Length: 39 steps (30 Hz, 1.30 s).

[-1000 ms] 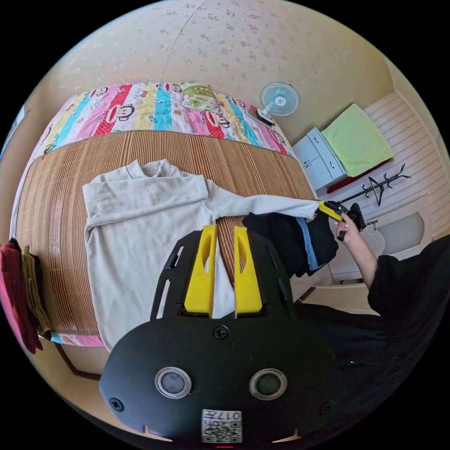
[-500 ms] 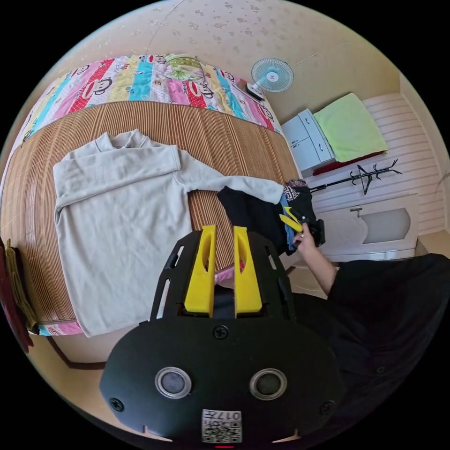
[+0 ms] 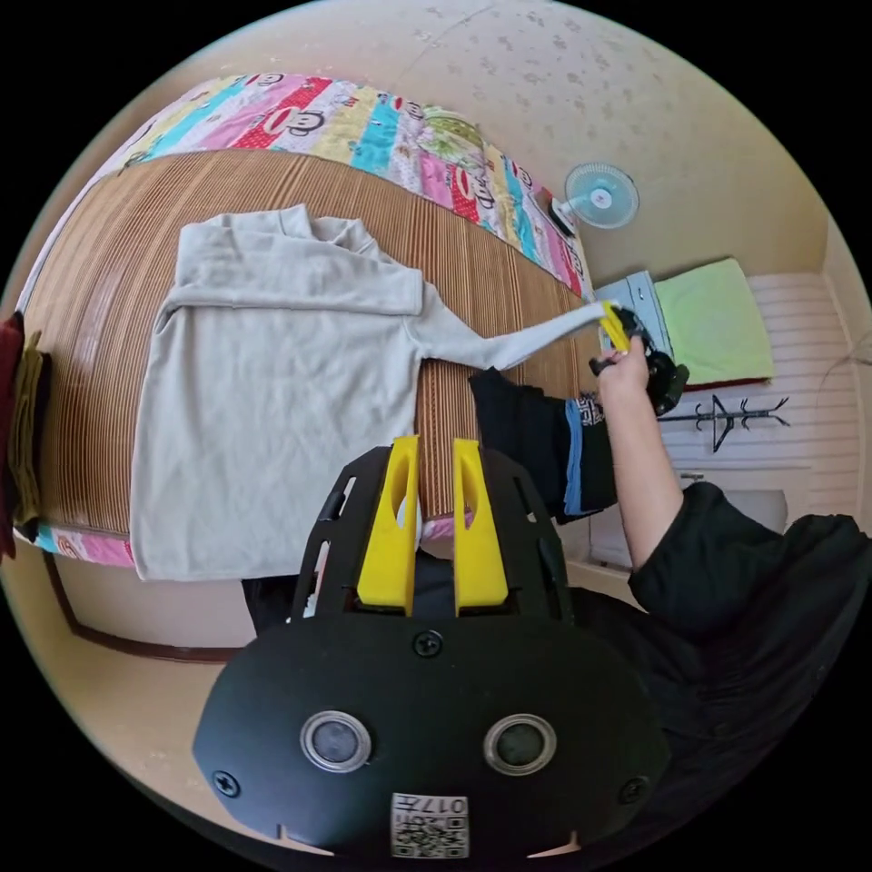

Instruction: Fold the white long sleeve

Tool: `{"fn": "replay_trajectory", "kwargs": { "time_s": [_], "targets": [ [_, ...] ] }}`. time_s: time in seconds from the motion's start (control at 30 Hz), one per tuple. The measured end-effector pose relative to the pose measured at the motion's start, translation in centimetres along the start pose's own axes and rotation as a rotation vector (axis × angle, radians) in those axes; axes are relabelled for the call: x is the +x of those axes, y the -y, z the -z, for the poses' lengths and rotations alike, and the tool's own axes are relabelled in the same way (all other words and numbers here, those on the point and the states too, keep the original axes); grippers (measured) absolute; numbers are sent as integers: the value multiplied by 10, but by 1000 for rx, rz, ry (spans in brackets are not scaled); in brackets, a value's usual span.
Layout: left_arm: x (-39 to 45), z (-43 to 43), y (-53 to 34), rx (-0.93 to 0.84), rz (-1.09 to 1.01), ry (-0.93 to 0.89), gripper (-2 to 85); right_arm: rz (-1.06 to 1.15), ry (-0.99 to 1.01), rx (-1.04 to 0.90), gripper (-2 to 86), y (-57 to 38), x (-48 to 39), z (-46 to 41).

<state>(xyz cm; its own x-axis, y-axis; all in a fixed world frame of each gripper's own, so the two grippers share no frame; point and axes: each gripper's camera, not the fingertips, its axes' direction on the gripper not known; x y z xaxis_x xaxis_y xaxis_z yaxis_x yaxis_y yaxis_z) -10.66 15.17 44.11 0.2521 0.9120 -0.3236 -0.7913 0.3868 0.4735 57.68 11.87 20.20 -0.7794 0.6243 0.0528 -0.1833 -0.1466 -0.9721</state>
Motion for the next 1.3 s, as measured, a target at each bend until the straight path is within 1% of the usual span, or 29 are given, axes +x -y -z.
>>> {"fn": "replay_trajectory", "kwargs": {
  "time_s": [0.03,0.07,0.1,0.13,0.17,0.2,0.23,0.27,0.33,0.4,0.47,0.53,0.6,0.67,0.77,0.87,0.93,1.0,1.07,1.13,1.17,1.23,1.3],
  "targets": [
    [-12,9,-2,25,24,-6,65,84,121,-65,52,-22,-35,-36],
    [-19,14,-2,36,37,-8,65,156,230,-179,57,-49,-64,-78],
    [-34,22,-4,55,64,-12,65,182,275,-252,60,-65,-75,-100],
    [-51,30,-6,71,94,-18,65,224,335,-422,66,-103,-90,-146],
    [-60,34,-6,78,110,-21,65,257,348,-591,70,-144,-96,-184],
    [-79,42,-7,92,142,-26,66,275,339,-667,72,-166,-96,-198],
    [-98,50,-6,106,164,-28,66,311,294,-781,72,-207,-91,-216],
    [-107,54,-6,113,172,-26,66,339,233,-855,69,-245,-77,-223],
    [-146,67,2,126,194,-15,68,346,150,-956,61,-297,-43,-223],
    [-174,72,14,125,199,-10,71,298,54,-1045,49,-338,3,-216],
    [-202,71,32,116,198,-4,76,183,-79,-1097,36,-372,73,-192],
    [-236,64,66,99,177,-20,85,94,-154,-1079,30,-378,120,-168],
    [-257,50,98,62,154,-29,94,10,-215,-1020,27,-371,159,-145],
    [-274,35,129,44,136,-16,106,-94,-285,-899,25,-350,197,-117],
    [-294,10,175,45,138,4,114,-146,-318,-742,25,-324,216,-92],
    [-298,-8,209,74,105,100,106,-175,-323,-640,26,-313,222,-86],
    [-303,-22,219,60,122,201,72,-195,-305,-602,26,-312,223,-91],
    [-307,-22,212,90,132,235,36,-210,-281,-566,28,-314,223,-97],
    [-310,-17,204,96,111,209,9,-206,-252,-527,32,-317,219,-108],
    [-317,-1,202,35,126,110,-5,-202,-266,-481,36,-315,216,-112],
    [-317,6,201,38,117,74,-6,-199,-273,-442,40,-311,214,-113],
    [-306,47,201,97,19,-91,-9,-188,-267,-381,50,-301,214,-113],
    [-293,80,204,129,-78,-175,-9,-177,-269,-329,67,-285,215,-115]
  ]
}}
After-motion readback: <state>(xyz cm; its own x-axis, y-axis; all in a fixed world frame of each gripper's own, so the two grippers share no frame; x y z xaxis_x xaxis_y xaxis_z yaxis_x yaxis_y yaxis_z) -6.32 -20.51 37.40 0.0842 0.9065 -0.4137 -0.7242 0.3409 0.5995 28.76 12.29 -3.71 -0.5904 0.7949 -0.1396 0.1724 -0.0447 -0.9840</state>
